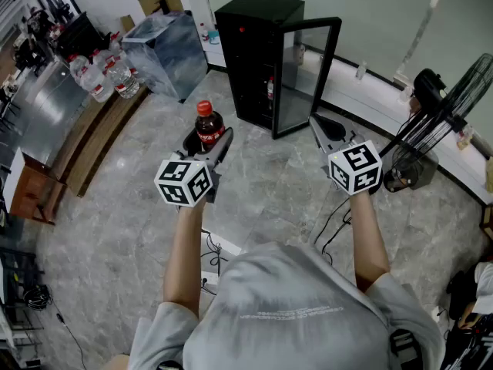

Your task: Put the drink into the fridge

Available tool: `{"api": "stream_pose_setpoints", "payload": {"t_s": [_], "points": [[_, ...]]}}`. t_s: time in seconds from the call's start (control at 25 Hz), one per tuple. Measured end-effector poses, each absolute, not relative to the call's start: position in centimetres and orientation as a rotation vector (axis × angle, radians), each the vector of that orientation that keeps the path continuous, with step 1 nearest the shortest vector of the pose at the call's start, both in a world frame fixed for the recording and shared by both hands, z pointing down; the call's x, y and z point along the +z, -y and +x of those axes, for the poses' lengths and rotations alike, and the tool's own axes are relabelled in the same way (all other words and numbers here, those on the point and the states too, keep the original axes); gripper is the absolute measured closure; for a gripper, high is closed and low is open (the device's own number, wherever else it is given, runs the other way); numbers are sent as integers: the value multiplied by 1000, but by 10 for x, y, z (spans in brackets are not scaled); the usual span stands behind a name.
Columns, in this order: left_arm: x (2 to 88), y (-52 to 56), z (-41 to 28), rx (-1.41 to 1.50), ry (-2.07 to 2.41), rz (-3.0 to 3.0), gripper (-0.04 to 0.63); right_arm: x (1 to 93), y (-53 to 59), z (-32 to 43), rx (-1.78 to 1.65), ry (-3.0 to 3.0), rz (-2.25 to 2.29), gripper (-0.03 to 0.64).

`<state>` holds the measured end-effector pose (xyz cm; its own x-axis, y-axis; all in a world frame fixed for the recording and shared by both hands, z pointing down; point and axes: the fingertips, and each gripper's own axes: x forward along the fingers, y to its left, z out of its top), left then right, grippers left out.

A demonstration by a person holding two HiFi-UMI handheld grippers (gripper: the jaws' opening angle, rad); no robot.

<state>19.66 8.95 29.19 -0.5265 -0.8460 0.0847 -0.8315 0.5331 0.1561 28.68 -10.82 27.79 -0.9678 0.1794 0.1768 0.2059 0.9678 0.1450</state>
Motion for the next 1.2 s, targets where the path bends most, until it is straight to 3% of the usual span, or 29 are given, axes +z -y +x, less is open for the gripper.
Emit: {"api": "stream_pose_setpoints", "payload": {"t_s": [1.2], "points": [[305,-126,131,-141,2557,1452,291,278,63,232,-155,2940,-199,615]]}}
